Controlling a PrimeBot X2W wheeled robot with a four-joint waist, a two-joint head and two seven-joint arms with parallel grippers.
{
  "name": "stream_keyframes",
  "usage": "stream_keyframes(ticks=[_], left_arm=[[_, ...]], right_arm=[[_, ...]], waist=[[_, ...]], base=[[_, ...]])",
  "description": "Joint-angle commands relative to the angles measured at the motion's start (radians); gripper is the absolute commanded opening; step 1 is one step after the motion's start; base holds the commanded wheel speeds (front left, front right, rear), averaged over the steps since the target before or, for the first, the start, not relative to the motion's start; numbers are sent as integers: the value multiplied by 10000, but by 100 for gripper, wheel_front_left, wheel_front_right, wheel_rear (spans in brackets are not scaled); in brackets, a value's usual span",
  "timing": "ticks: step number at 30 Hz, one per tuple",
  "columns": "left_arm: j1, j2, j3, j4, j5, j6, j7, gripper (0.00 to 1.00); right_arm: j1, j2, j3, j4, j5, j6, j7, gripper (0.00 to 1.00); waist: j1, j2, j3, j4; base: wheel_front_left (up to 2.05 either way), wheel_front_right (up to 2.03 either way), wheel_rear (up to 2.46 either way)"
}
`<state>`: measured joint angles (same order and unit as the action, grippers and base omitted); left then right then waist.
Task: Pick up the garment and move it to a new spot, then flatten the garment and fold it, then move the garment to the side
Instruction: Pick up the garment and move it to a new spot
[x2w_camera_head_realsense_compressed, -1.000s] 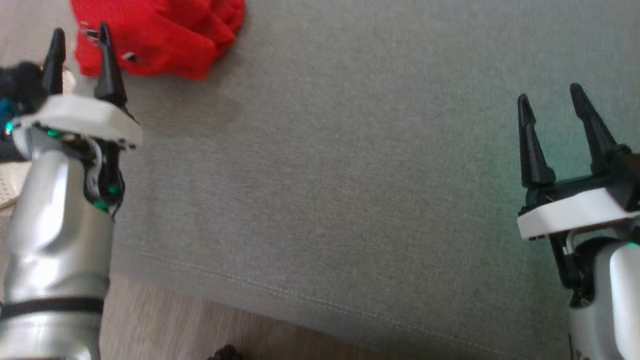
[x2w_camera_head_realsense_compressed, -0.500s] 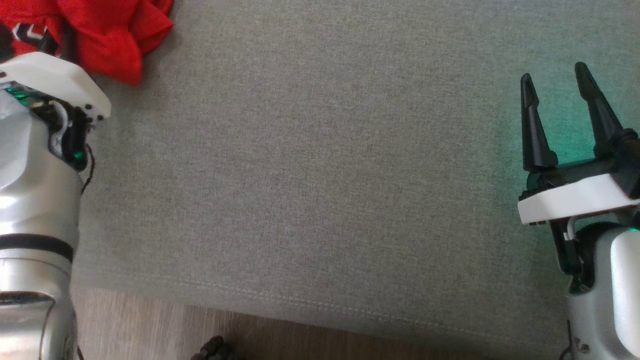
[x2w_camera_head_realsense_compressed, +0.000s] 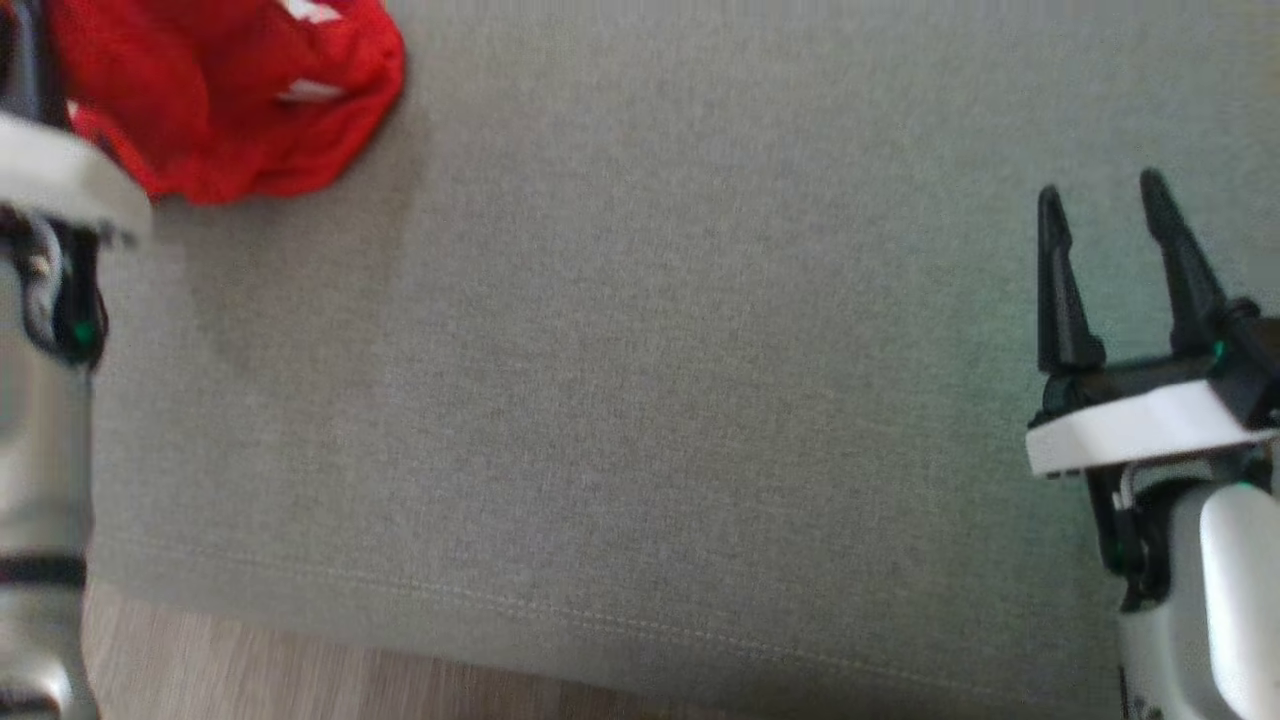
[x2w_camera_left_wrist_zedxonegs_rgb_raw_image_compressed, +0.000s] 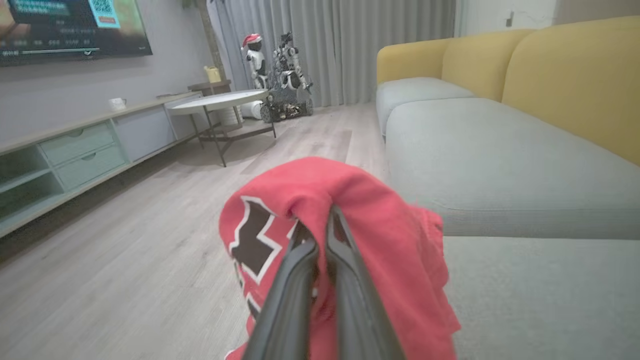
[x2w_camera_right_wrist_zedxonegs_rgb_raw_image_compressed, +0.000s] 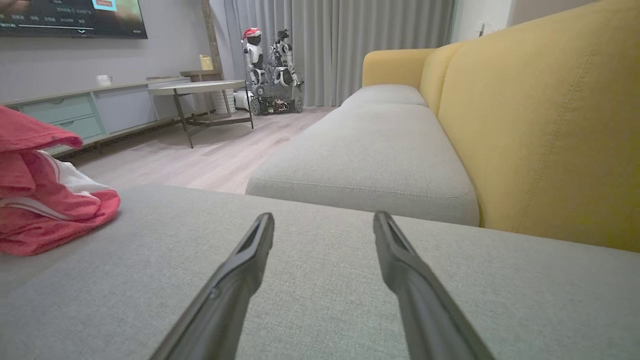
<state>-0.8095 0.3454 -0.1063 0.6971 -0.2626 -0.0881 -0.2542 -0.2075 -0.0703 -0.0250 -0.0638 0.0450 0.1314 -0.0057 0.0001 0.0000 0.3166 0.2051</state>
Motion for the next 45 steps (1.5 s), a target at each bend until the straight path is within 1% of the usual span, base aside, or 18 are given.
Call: stream_keyframes(ticks=[1, 6, 12, 17, 20, 25, 30, 37, 38, 45], left_arm=[[69, 597, 349, -422, 95, 33, -73, 0], [2058, 609, 450, -2506, 349, 236, -74, 0], [4596, 405, 420, -4987, 335, 683, 95, 0], [6400, 190, 392, -6819, 163, 1022, 549, 0], [6954, 23, 200, -7552, 173, 1150, 754, 0], [6806, -167, -278, -7917, 308, 1111, 943, 0], [5896, -429, -1086, -7732, 504, 722, 1109, 0], [4153, -1230, -2334, -7013, 748, 190, 1069, 0], [4153, -1230, -2334, -7013, 748, 190, 1069, 0], [2623, -2033, -3645, -5957, 1010, -171, 914, 0]], right_arm=[[127, 113, 182, -270, 78, -7, -92, 100], [706, 171, 29, -105, 260, -7, -199, 100], [1499, 195, -76, -206, 513, -7, -166, 100], [1883, 198, -28, -378, 839, -7, -103, 100], [1976, 198, -37, -492, 893, -7, -37, 100], [1977, 199, -29, -679, 986, -7, 70, 100], [1845, 199, -83, -857, 1020, -7, 92, 100], [1392, 200, 66, -1061, 1086, -7, -30, 100], [1392, 200, 66, -1061, 1086, -7, -30, 100], [974, 200, 266, -1100, 1273, -7, -304, 100]], waist=[[-1, 0, -527, -54], [-1, 0, -1450, -142], [-1, 0, -2292, -338], [-1, 0, -2577, -676], [-1, 0, -2598, -930], [-1, 0, -2438, -1482], [-1, 0, -2025, -2092], [-1, 0, -1235, -3188], [-1, 0, -1235, -3188], [-1, 0, -245, -4290]], base=[[0, 0, 0], [0, 0, 0], [0, 0, 0], [0, 0, 0], [0, 0, 0], [0, 0, 0], [0, 0, 0], [0, 0, 0], [0, 0, 0], [0, 0, 0]])
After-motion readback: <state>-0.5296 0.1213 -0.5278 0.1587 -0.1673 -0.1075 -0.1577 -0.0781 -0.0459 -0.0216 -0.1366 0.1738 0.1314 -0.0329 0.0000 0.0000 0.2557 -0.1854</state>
